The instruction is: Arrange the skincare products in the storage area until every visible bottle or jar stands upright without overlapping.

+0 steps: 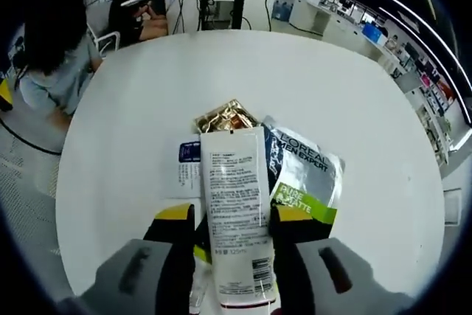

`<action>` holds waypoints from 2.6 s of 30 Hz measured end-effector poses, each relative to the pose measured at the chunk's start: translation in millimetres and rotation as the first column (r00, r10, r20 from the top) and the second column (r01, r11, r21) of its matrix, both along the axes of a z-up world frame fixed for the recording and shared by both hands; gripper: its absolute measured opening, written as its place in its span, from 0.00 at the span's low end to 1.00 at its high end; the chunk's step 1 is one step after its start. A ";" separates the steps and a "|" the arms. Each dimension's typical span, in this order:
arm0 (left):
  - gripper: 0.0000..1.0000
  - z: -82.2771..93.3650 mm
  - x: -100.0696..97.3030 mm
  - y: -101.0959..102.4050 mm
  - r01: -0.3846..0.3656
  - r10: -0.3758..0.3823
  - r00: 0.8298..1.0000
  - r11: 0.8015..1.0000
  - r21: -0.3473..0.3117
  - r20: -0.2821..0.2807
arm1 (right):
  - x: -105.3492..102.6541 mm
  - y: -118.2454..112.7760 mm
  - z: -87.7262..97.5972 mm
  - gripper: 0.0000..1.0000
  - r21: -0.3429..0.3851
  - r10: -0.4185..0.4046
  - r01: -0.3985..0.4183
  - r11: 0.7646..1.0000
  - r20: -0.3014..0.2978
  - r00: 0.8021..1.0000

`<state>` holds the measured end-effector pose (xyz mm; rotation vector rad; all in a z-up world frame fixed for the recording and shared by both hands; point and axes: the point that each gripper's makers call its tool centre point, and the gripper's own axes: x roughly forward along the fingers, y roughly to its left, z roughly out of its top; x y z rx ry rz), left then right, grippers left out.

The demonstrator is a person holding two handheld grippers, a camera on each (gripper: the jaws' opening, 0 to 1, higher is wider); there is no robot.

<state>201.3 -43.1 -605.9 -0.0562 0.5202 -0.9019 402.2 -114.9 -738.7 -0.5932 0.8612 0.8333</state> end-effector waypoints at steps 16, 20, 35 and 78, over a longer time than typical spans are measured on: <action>0.96 -1.1 -2.8 -0.9 0.020 -0.020 1.000 1.000 0.010 -0.005 | -3.4 -0.2 3.4 0.29 -0.026 -0.013 0.013 1.000 0.036 0.999; 0.96 -1.1 -2.6 -0.7 0.018 -0.018 1.000 1.000 0.010 -0.005 | -1.7 3.5 9.4 0.29 0.022 -0.036 0.036 0.999 0.040 0.999; 0.94 -2.8 -1.0 0.6 0.017 -0.017 1.000 1.000 0.017 -0.002 | 9.4 7.2 86.2 0.29 0.263 -0.155 0.108 0.959 0.167 0.974; 0.97 42.1 -15.6 -25.4 0.179 -0.181 0.983 0.981 -0.077 -0.020 | -200.7 -32.0 187.3 0.29 0.760 -0.210 0.132 0.637 0.007 0.978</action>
